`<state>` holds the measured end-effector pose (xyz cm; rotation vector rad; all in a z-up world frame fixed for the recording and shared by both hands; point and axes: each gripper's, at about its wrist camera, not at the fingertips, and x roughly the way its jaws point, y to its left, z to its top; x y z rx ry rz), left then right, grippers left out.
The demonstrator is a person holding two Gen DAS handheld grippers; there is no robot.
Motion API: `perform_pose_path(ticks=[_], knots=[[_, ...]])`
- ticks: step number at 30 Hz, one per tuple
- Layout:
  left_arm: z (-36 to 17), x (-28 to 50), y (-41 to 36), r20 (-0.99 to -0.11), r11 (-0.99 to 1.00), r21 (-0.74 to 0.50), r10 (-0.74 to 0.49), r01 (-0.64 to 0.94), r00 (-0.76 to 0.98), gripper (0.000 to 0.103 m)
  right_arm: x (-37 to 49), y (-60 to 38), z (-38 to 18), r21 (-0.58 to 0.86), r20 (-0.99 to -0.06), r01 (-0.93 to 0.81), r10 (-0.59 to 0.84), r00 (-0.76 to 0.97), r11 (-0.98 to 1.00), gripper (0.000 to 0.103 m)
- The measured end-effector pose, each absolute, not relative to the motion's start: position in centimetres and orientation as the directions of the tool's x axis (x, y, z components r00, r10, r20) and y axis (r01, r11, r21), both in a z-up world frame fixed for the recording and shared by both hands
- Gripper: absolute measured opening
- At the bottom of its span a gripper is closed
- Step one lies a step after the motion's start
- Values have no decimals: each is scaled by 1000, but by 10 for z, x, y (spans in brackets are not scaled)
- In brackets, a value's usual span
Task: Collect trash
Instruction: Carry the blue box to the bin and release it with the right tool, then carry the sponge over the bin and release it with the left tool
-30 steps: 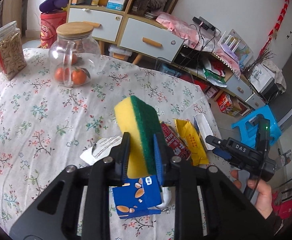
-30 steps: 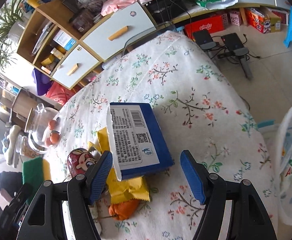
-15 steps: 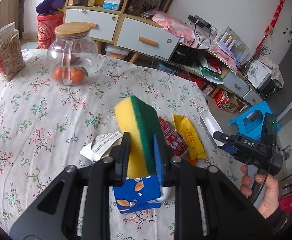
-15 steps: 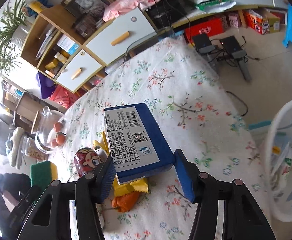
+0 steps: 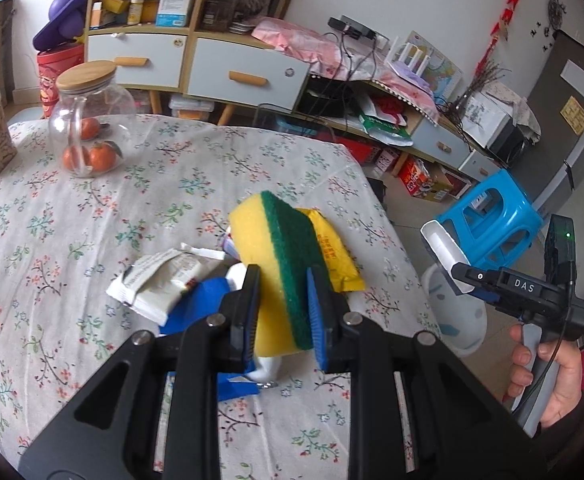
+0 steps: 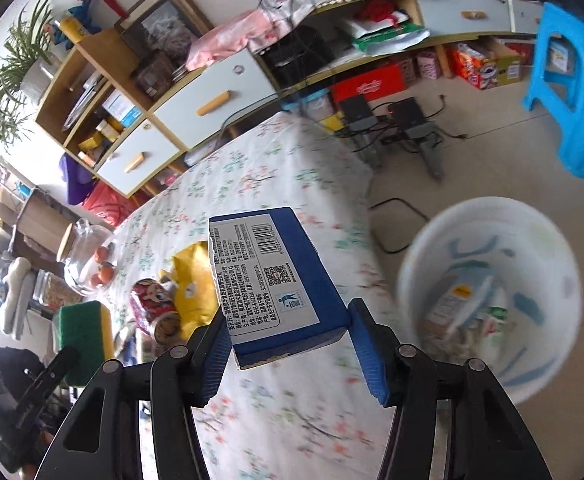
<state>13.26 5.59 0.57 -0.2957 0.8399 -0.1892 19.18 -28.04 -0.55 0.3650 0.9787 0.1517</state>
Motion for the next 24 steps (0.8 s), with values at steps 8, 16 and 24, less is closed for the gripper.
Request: perform_pose_path(ticks=[8, 16, 24], knots=[[2, 131, 21, -704, 939, -326, -318, 109, 635, 25, 173, -338, -8, 340, -801, 136, 211, 560, 930, 57], [-6, 130, -23, -715, 934, -314, -352, 173, 603, 25, 163, -389, -19, 319, -823, 196, 168, 543, 927, 60], [-10, 132, -73, -715, 915, -328, -404, 236, 570, 25, 149, -416, -21, 296, -828, 204, 144, 542, 933, 67]])
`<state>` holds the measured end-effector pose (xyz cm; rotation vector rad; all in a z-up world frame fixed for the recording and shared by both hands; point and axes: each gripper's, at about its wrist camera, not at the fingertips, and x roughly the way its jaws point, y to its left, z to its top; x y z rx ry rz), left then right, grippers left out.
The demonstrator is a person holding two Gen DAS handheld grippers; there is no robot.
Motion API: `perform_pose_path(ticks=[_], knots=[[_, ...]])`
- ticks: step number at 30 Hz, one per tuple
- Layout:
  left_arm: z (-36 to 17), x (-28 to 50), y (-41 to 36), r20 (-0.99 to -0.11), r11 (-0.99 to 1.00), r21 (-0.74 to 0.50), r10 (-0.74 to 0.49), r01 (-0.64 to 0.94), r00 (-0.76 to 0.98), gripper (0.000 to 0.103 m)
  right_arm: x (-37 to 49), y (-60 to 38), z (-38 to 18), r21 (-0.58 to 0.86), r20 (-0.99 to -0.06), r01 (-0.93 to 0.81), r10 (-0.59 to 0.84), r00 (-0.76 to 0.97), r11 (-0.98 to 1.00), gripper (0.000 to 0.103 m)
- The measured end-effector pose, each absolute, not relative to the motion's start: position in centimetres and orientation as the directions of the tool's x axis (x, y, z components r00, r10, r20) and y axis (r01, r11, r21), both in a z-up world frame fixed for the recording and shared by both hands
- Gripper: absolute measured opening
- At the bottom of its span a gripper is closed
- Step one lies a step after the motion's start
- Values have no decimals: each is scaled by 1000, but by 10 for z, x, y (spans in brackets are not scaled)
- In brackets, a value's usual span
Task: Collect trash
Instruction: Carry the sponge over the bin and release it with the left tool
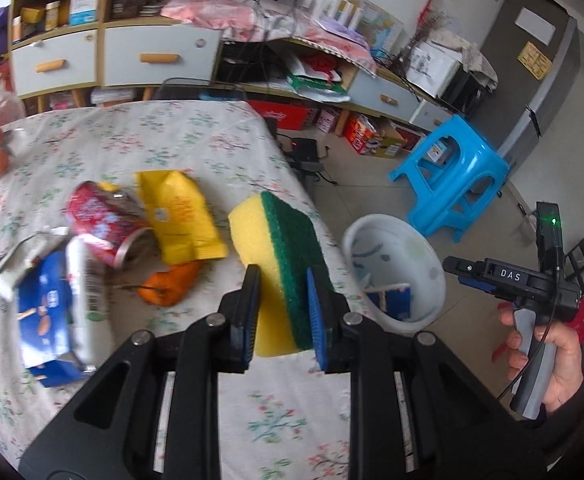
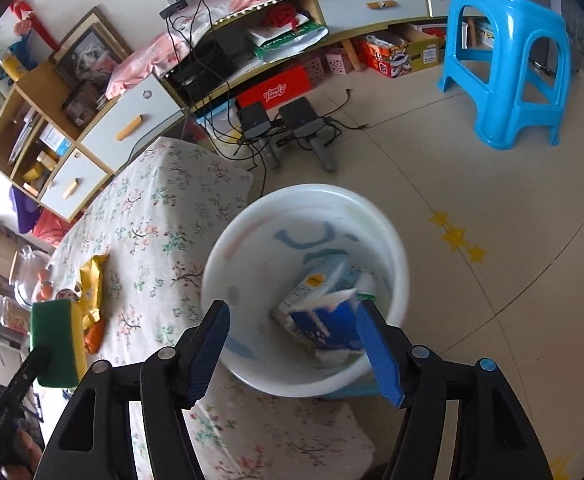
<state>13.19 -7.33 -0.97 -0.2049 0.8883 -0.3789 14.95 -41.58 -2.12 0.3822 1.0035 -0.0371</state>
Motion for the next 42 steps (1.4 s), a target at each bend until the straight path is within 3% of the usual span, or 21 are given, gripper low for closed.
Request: perform_pose_path(ticks=[24, 28, 42], knots=[[-39, 164, -204, -746, 870, -302, -470, 390, 472, 28, 107, -485, -16, 282, -818, 283, 75, 571, 917, 68], [-37, 165, -200, -754, 877, -310, -462, 367, 468, 75, 106, -488, -15, 291, -814, 286, 79, 575, 913, 68], [-26, 149, -163, -784, 913, -213, -372, 347, 497, 83, 104, -470, -4, 264, -805, 269, 58, 591, 926, 68]])
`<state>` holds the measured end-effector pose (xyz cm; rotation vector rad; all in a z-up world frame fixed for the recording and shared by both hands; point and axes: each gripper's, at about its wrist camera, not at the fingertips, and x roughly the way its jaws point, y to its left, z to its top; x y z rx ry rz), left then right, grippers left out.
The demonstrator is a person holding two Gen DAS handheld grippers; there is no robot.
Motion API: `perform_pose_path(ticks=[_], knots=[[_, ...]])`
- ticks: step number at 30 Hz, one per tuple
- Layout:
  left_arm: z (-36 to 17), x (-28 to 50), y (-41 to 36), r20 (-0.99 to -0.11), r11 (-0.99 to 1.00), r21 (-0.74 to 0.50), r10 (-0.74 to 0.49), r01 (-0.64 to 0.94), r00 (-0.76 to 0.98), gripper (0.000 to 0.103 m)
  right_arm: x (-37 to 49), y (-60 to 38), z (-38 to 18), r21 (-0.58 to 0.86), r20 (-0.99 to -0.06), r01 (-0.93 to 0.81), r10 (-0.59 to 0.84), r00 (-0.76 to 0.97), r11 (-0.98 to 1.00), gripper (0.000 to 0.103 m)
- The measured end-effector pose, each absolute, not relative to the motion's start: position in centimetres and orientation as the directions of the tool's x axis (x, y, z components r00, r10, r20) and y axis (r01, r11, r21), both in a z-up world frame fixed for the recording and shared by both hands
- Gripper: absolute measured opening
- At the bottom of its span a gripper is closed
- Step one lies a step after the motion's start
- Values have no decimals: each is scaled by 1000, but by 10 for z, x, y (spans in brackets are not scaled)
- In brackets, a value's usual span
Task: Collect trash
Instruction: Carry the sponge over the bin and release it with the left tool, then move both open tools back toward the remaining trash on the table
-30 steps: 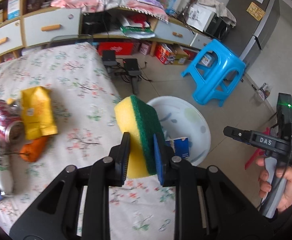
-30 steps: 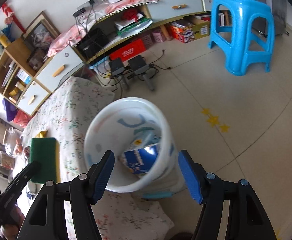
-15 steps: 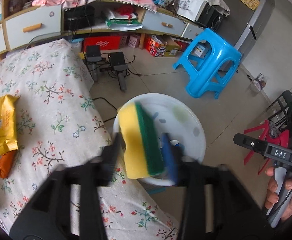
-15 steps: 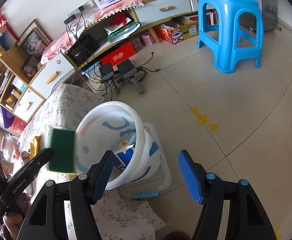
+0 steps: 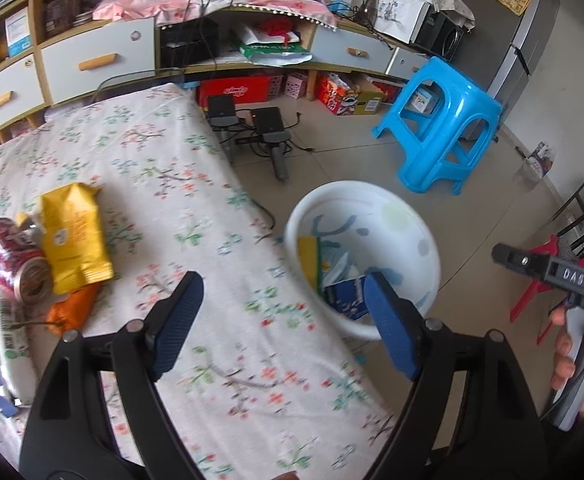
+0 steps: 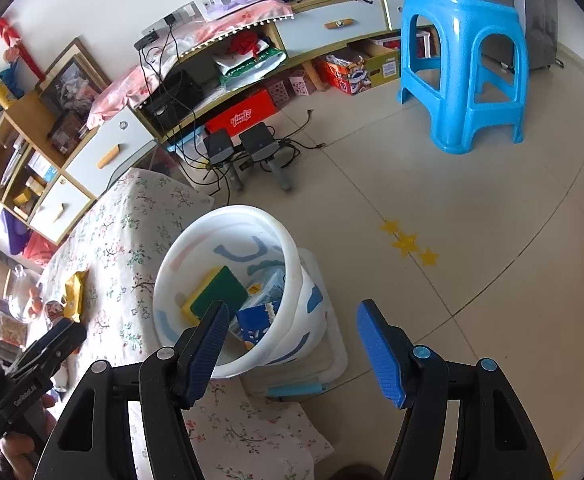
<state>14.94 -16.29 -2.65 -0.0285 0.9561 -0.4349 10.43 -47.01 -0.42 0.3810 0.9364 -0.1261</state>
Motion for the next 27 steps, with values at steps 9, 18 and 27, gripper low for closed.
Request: perform_pose_path(ticks=[9, 18, 27], knots=[[-12, 133, -113, -789, 942, -154, -300, 299, 536, 94, 110, -428, 5, 236, -798, 209, 67, 599, 949, 68], [-7, 125, -27, -820, 987, -99, -152, 126, 552, 98, 122, -356, 9, 202, -800, 99, 106, 591, 974, 73], [-29, 125, 49, -873, 991, -126, -87, -49, 480, 98, 140, -296, 5, 185, -810, 18, 142, 568, 983, 74]])
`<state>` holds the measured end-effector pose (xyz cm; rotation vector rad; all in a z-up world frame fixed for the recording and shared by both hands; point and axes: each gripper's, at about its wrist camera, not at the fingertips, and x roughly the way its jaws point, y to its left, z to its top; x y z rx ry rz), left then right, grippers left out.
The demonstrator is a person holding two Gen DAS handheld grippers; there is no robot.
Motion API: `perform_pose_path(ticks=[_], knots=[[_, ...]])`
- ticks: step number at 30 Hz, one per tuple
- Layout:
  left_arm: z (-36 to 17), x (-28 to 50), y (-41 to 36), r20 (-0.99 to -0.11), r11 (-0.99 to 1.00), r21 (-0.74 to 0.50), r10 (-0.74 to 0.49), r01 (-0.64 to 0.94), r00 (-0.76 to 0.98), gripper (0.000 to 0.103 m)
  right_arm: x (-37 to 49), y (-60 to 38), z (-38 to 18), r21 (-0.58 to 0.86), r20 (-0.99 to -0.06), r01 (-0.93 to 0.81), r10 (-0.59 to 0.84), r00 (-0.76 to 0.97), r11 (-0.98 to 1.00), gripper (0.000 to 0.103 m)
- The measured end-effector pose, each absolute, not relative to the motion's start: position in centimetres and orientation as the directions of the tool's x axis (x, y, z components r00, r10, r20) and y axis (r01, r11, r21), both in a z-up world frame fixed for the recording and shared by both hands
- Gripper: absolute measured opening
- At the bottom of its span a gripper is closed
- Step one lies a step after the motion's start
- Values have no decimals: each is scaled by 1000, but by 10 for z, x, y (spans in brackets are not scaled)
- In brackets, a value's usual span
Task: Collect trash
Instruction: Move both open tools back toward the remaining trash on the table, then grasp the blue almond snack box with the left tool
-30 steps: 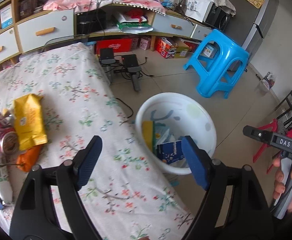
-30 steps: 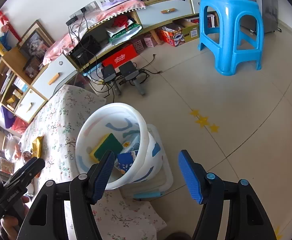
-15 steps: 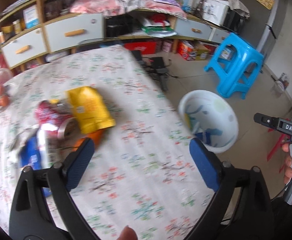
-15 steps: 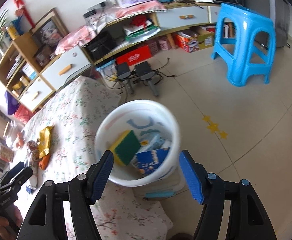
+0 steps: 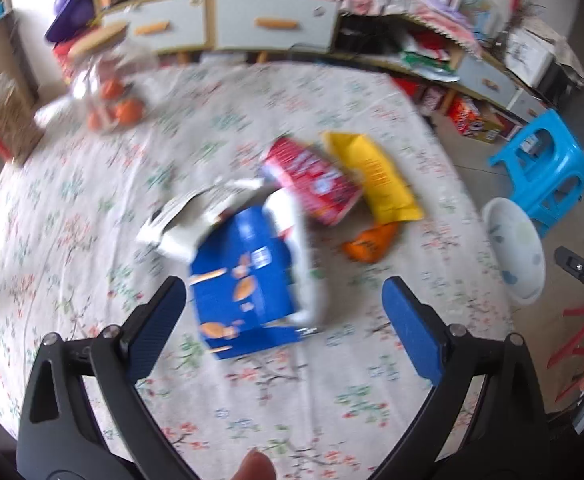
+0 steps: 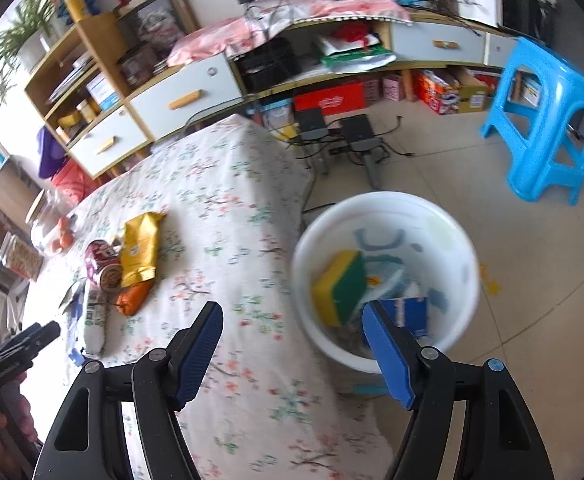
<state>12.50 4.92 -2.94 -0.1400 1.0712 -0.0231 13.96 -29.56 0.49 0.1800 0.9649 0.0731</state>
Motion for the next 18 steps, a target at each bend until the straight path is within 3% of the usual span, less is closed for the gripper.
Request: perform_pose_path(ticks=[10, 18], knots=[[-58, 141, 90, -897, 943, -273, -178, -190, 404, 98, 153, -246, -1, 168, -823, -49, 168, 542, 984, 74], [-77, 144, 97, -877, 883, -404, -299, -240, 376, 75, 156, -231, -5, 164, -830, -62, 172, 530, 985, 74]])
